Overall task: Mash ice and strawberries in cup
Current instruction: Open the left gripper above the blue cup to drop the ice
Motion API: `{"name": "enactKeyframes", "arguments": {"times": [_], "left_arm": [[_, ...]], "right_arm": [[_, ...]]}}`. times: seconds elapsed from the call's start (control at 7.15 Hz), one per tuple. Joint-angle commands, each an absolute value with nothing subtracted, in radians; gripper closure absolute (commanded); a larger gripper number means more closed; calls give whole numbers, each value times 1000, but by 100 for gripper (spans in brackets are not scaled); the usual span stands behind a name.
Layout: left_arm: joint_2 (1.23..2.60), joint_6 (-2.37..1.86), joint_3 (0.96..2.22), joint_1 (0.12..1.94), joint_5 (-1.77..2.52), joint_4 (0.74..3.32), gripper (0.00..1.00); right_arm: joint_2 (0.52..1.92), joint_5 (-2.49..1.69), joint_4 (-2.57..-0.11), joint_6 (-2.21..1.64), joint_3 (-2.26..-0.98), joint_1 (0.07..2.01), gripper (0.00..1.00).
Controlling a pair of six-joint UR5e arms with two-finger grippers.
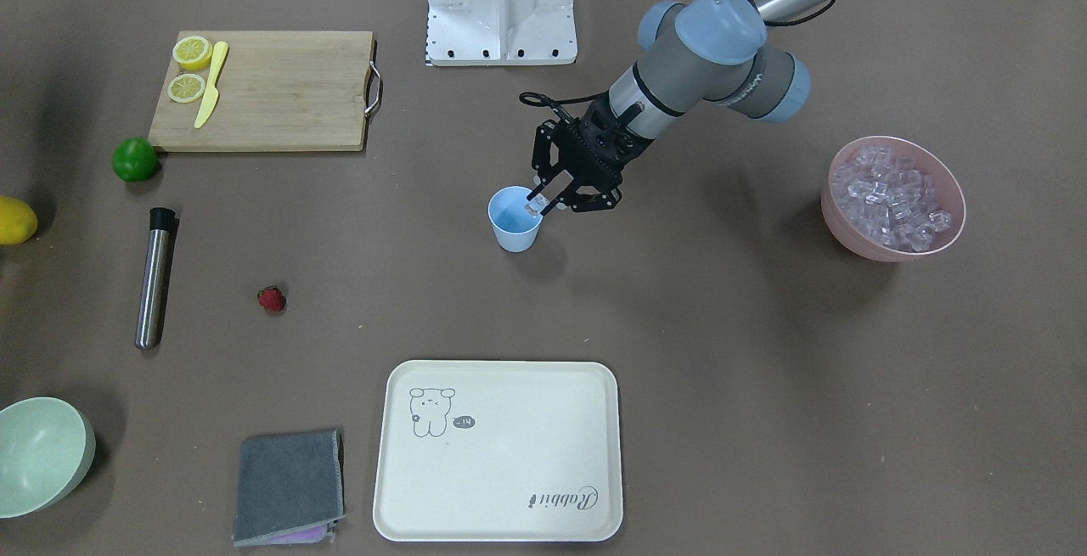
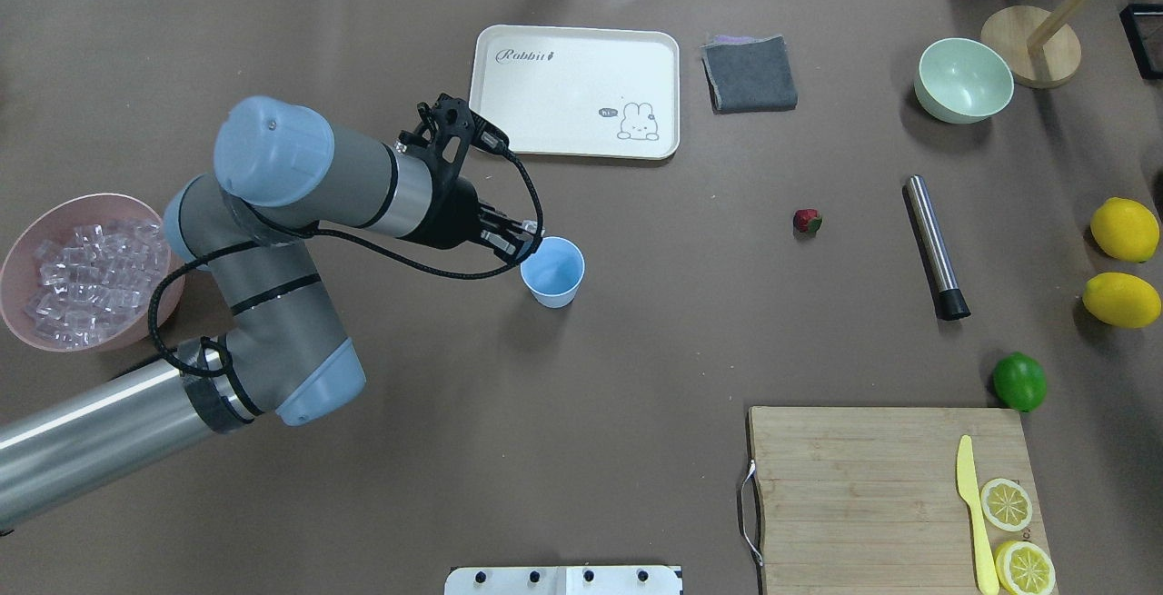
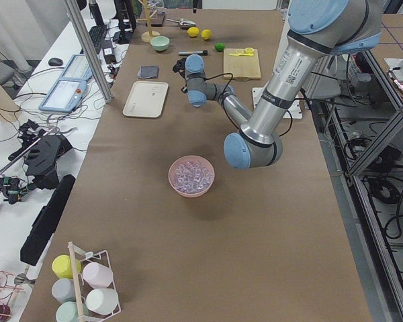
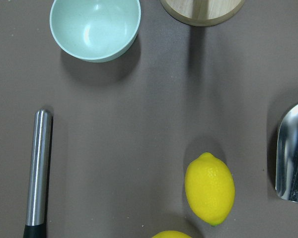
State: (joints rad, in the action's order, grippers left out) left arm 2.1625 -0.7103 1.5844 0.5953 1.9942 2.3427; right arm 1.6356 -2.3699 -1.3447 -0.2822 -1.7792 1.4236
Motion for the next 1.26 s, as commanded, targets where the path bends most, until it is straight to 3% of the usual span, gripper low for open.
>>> {"name": "enactKeyframes", "arguments": {"times": [0.0,0.28,0.42,0.56,0.7,0.84,0.98,1.12], "left_arm": [[2154,-751,1583,540,1941,2382,100],[2149,-752,1574,535,1940,2405,100],[2151,-752,1565,535,1940,2414,37],[2152,-750,1563,537,1940,2414,35],[2155,-752,1563,541,1940,2414,16],[2161,-752,1565,560,1940,2414,15],[2161,-749,1568,601,1951,2413,2],[2155,-739,1569,644,1989,2408,1]], "right_arm": [[1635,-2370,-1344,-281,-1781,1424,0],[1635,-2370,-1341,-281,-1786,1424,0],[1637,-2370,-1315,-282,-1779,1424,0],[1637,-2370,-1310,-282,-1778,1424,0],[1637,-2372,-1310,-282,-1778,1424,0],[1637,-2373,-1310,-284,-1778,1424,0],[1635,-2372,-1312,-284,-1776,1424,0],[1634,-2373,-1312,-284,-1769,1424,0]]}}
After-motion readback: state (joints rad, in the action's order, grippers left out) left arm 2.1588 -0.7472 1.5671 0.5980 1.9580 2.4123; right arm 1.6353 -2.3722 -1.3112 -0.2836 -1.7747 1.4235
